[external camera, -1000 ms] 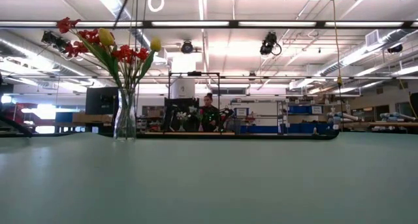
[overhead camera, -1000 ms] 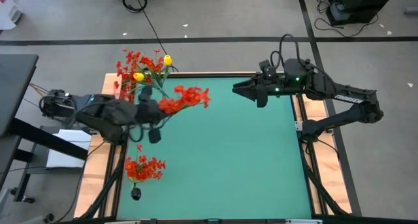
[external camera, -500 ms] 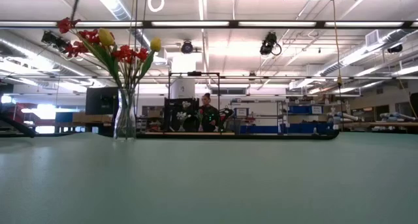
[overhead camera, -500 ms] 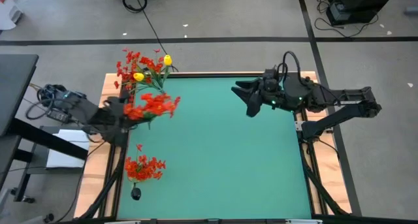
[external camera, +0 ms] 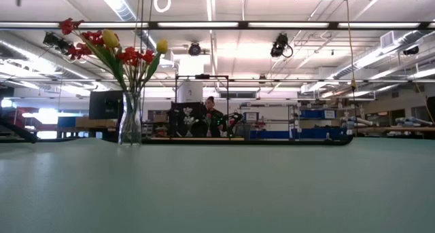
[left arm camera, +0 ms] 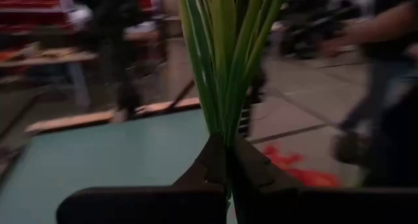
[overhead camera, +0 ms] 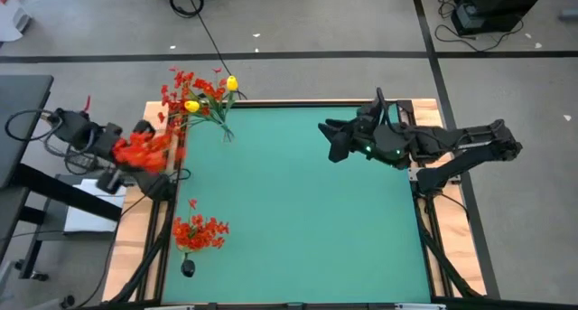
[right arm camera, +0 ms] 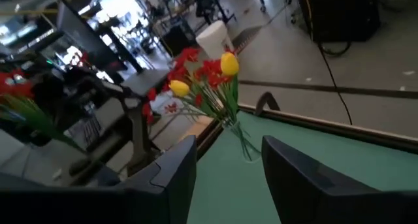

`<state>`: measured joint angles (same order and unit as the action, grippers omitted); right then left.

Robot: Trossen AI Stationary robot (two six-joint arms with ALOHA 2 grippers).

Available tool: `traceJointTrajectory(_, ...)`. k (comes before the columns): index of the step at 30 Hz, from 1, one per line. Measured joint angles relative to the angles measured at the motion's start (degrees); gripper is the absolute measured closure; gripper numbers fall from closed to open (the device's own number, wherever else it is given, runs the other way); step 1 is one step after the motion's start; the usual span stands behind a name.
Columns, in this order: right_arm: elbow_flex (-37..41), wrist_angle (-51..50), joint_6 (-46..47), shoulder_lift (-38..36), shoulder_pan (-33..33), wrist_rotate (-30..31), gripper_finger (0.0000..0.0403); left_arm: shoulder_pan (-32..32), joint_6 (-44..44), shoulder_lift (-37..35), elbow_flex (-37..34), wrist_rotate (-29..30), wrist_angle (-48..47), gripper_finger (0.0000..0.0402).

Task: Sort flowers into vase by color
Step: Put the red flowers into the yellow vase

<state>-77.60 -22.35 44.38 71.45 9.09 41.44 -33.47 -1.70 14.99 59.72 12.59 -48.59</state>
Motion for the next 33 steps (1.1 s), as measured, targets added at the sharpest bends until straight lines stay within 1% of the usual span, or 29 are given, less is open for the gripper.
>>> traceJointTrajectory(4,0.0,0.5,1.0,0.6,3.2,4.8,0.0234,0.0,-0.2,-5.3,-3.8,-8.5,0.9,0.0398)
traceJointTrajectory(9,0.0,-0.7,4.7,2.4,6.9,10.5,0.0249,0.0,-2.9,-10.6,-11.5,-14.2,5.0,0.0398)
traceJointTrajectory(12,0.0,-2.1,8.0,3.3,8.1,11.5,0.0252,0.0,-3.2,-12.7,-14.8,-17.0,7.7,0.0398)
traceJointTrajectory(15,0.0,-2.9,10.7,4.3,8.6,11.4,0.0253,0.0,-3.9,-13.8,-16.0,-21.1,8.2,0.0398)
traceJointTrajectory(16,0.0,-2.8,11.5,4.5,8.6,11.2,0.0253,0.0,-4.5,-14.1,-16.0,-23.8,8.3,0.0398)
traceJointTrajectory(19,0.0,-3.9,13.8,4.9,8.9,10.1,0.0253,0.0,-7.6,-14.9,-15.7,-38.2,11.0,0.0398)
traceJointTrajectory(20,0.0,-3.9,14.3,5.0,8.9,9.9,0.0253,0.0,-7.9,-14.8,-15.3,-42.1,12.1,0.0398)
traceJointTrajectory(21,0.0,-4.1,14.5,5.1,8.9,9.8,0.0253,0.0,-8.2,-14.7,-14.9,-44.4,12.5,0.0398)
traceJointTrajectory(22,0.0,-4.3,14.6,5.3,9.0,9.5,0.0253,0.0,-8.9,-14.7,-14.5,-45.5,13.3,0.0398)
traceJointTrajectory(25,0.0,-4.1,15.5,5.5,9.0,9.3,0.0253,0.0,-9.2,-14.7,-13.6,-45.8,14.6,0.0398)
traceJointTrajectory(29,0.0,-4.4,16.0,5.5,9.0,8.4,0.0253,0.0,-6.4,-14.7,-13.3,-46.0,14.8,0.0397)
traceJointTrajectory(33,0.0,-4.4,16.8,5.5,9.2,8.4,0.0253,0.2,-3.2,-14.7,-16.1,-44.7,15.0,0.0396)
